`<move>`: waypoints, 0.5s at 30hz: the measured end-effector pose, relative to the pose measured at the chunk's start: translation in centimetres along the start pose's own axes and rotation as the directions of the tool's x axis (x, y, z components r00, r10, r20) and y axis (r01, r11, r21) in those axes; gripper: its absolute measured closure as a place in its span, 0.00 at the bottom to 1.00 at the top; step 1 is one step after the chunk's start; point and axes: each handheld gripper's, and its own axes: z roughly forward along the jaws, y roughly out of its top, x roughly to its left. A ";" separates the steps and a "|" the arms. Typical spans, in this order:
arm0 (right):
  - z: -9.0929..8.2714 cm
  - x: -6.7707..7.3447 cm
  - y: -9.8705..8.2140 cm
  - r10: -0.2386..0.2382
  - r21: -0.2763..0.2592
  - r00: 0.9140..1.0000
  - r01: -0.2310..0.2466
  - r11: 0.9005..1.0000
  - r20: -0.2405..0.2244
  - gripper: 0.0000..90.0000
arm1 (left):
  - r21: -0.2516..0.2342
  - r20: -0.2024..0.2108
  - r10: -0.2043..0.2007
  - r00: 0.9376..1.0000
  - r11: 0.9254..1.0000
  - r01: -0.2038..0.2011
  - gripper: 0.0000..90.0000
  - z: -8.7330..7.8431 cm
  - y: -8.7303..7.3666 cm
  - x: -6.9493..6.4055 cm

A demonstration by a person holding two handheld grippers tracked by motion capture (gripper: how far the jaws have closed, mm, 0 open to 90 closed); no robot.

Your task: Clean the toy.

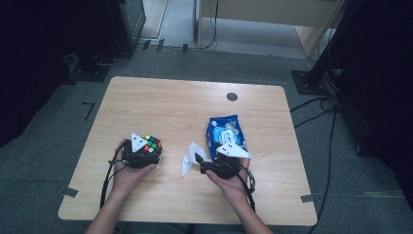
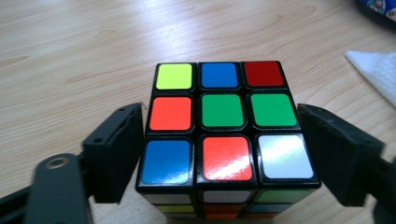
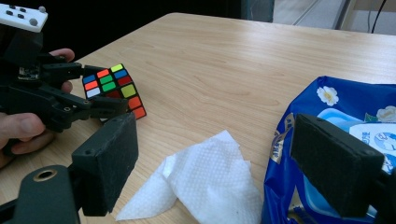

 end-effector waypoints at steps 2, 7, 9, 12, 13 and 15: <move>-0.2 0.0 0.1 0.001 -0.002 1.000 -0.001 1.000 -0.002 0.17 | -0.010 0.013 -0.023 1.000 1.000 0.023 0.16 -0.4 0.1 0.3; -1.0 0.0 0.8 0.003 -0.011 1.000 -0.003 1.000 -0.002 0.16 | -0.058 0.015 -0.052 0.999 0.997 0.053 0.15 -2.7 0.8 0.7; -1.5 0.0 1.2 -0.006 -0.018 1.000 0.006 1.000 -0.001 0.12 | -0.077 0.002 -0.057 0.998 0.995 0.057 0.15 -3.8 1.1 1.0; -2.3 -0.6 1.8 -0.006 -0.032 1.000 0.006 0.999 0.004 0.09 | -0.086 -0.009 -0.065 0.998 0.994 0.064 0.15 -4.9 1.2 1.5; -2.5 -0.8 2.0 0.000 -0.031 1.000 0.001 1.000 0.009 0.07 | -0.084 -0.015 -0.062 0.998 0.995 0.061 0.15 -5.1 1.2 1.6; -2.9 -1.2 2.2 -0.011 -0.019 1.000 0.011 1.000 0.019 0.03 | -0.072 -0.031 -0.048 0.998 0.996 0.045 0.15 -5.7 1.1 1.9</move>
